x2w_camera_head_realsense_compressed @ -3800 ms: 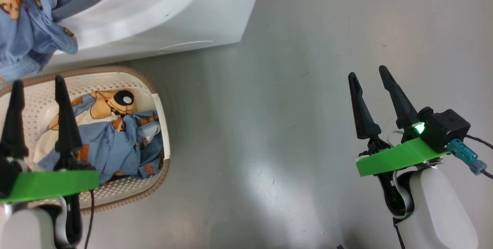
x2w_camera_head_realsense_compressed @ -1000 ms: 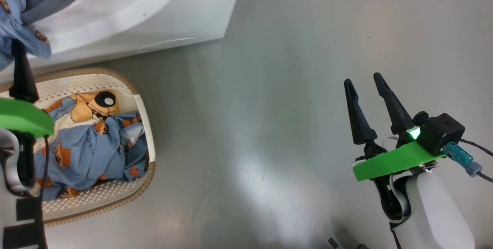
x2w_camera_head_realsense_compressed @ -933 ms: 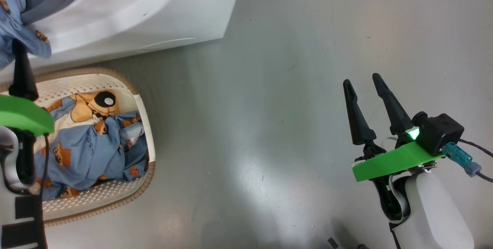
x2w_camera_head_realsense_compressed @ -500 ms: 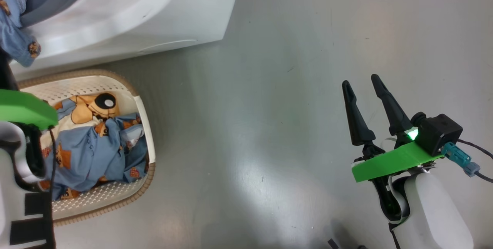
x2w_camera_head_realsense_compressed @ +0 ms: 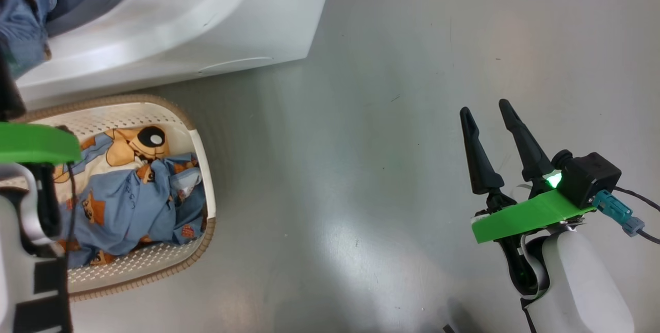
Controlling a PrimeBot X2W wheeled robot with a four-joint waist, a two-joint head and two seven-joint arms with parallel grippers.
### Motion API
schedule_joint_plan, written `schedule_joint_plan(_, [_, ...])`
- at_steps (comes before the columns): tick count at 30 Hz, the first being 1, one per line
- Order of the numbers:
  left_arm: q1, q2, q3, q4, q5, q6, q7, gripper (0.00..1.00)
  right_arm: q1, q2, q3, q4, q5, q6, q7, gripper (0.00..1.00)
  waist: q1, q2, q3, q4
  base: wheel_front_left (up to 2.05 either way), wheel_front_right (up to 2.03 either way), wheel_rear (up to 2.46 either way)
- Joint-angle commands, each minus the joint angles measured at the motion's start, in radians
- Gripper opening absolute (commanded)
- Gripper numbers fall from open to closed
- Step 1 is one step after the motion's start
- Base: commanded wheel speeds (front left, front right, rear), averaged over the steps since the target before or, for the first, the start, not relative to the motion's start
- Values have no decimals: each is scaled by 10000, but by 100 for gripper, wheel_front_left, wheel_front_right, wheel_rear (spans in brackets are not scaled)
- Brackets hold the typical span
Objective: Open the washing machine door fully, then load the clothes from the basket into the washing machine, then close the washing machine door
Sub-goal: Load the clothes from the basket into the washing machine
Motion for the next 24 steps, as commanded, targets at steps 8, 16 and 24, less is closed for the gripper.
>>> schedule_joint_plan(8, [-808, 911, 222, -565, -196, -416, 404, 0, 150, 72, 263, -210, 76, 27, -48, 100, 0, 0, 147, -106, 0, 0, 0])
schedule_joint_plan(16, [-2085, 1604, 337, -286, -687, -830, 1372, 0, -3, 72, 340, -228, 225, 27, -48, 100, 0, 0, 412, -187, 0, 0, 0])
schedule_joint_plan(24, [-3526, 2295, 517, 1088, -1371, -1415, 1819, 0, -208, 72, 411, -238, 358, 27, -48, 100, 0, 0, 853, -326, 0, 0, 0])
